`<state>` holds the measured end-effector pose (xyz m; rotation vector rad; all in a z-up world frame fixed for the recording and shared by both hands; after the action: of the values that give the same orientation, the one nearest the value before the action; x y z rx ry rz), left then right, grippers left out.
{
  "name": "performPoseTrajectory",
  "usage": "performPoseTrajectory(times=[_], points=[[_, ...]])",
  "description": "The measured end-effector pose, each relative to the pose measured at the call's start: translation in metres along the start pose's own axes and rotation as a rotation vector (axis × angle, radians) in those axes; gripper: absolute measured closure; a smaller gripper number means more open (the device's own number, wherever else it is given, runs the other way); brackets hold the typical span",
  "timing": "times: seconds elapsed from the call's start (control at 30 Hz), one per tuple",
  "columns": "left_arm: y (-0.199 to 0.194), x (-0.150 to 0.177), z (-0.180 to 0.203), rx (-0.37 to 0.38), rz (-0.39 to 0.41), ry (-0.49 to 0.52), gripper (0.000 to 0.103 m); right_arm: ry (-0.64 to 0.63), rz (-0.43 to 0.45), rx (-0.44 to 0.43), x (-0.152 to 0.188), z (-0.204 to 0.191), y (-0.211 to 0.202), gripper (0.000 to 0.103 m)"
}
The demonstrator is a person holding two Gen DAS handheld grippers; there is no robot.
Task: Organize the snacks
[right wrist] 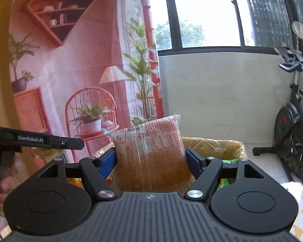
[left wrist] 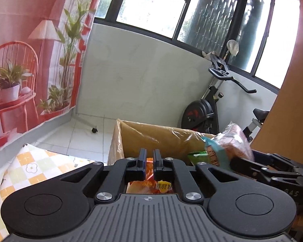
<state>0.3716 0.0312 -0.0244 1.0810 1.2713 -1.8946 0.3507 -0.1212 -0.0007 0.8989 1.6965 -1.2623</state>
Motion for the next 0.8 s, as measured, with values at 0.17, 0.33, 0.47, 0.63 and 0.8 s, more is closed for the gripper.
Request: performPoseTrajectory(times=[0.17,0.33,0.47,0.63,0.8], points=[[-0.009,-0.009,0.006,0.026,0.025,0.034,0.096,0.023,-0.016,-0.014,0.003,0.0,0.014,0.029],[-0.02,0.007,-0.002,0.023,0.003,0.058,0.08,0.017,-0.026,-0.017,0.005,0.002,0.016,0.029],[-0.035,0.049,-0.036,-0.02,-0.022,-0.009,0.038,0.018,-0.019,-0.029,0.006,0.003,0.013,0.029],[-0.021,0.114,-0.084,-0.08,-0.205,-0.223,0.038,0.006,-0.032,-0.033,0.01,0.0,0.016,0.029],[0.007,0.145,-0.117,-0.16,-0.315,-0.422,0.038,0.008,-0.042,-0.041,0.01,-0.004,0.023,0.029]])
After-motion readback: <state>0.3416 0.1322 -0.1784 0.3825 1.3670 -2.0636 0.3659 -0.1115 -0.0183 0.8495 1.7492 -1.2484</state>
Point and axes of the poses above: each gripper's, at about its wrist camera, not at the fingertips, and y roughly the way its jaws point, z to its right, x to its underside, the point moved 4 cm from there along y, roughly the way its jaws point, and after that the axes turned 3 degrees about y, right-handed, at the moved point
